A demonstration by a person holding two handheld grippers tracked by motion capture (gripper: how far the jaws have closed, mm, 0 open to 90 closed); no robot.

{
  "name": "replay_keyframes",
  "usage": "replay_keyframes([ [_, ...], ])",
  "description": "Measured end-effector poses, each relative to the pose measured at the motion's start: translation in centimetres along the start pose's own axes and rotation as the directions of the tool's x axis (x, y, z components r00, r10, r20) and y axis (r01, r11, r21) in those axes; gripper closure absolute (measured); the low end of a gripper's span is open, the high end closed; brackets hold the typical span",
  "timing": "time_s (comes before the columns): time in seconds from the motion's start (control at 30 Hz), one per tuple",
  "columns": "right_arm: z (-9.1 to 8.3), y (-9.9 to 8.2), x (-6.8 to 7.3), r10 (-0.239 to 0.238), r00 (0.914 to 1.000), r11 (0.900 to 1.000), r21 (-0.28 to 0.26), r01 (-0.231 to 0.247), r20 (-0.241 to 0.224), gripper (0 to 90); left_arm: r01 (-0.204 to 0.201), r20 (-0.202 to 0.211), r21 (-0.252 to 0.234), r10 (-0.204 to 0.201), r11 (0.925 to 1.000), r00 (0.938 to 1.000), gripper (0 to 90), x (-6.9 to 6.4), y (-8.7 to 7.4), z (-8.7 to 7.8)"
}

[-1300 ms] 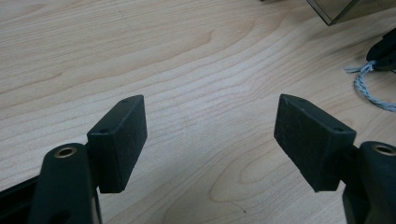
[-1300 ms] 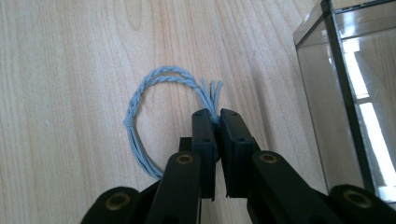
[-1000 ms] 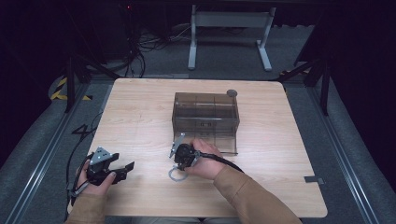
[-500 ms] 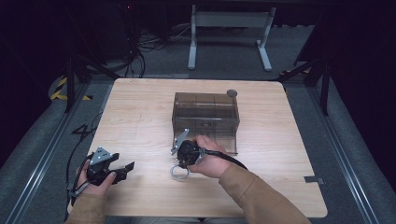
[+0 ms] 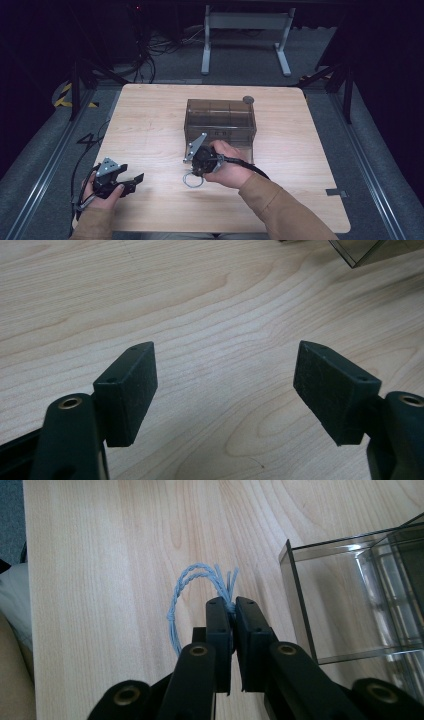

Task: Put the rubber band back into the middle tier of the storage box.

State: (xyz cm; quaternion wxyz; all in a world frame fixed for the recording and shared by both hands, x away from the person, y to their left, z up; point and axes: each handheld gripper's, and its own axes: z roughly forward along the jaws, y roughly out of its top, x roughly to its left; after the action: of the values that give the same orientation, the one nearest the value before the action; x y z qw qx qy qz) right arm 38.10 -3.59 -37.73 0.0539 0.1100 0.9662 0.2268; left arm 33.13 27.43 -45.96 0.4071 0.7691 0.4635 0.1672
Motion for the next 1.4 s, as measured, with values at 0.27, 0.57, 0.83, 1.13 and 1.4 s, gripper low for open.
replay_keyframes([
  [0.27, -1.2, 0.1, -0.3, 0.005, 1.0000, 1.0000, -0.003, -0.005, 0.009, 86.4, 0.003, -0.001, -0.001, -0.003, 1.0000, 1.0000, 26.5, 0.0, 0.0, 0.0],
  [0.57, -2.8, 0.0, -1.1, 0.005, 0.9994, 0.9996, -0.028, -0.004, 0.035, 86.4, 0.005, 0.000, -0.001, -0.005, 1.0000, 1.0000, 26.5, 0.0, 0.0, 0.0],
  [0.83, -4.1, -0.4, -2.2, 0.022, 0.9979, 0.9977, -0.065, -0.019, 0.060, 86.4, 0.003, 0.000, 0.000, -0.003, 1.0000, 1.0000, 26.5, 0.0, 0.0, 0.0],
  [1.13, -5.3, -1.2, -3.9, 0.059, 0.9940, 0.9966, -0.063, -0.053, 0.093, 86.4, 0.009, -0.013, 0.002, -0.009, 1.0000, 0.9999, 26.5, 0.1, -0.5, -0.5],
  [1.4, -5.8, -1.9, -5.5, 0.087, 0.9895, 0.9954, -0.050, -0.082, 0.115, 86.3, 0.013, -0.022, 0.001, -0.013, 0.9999, 0.9997, 26.5, 0.2, -0.7, -0.8],
])
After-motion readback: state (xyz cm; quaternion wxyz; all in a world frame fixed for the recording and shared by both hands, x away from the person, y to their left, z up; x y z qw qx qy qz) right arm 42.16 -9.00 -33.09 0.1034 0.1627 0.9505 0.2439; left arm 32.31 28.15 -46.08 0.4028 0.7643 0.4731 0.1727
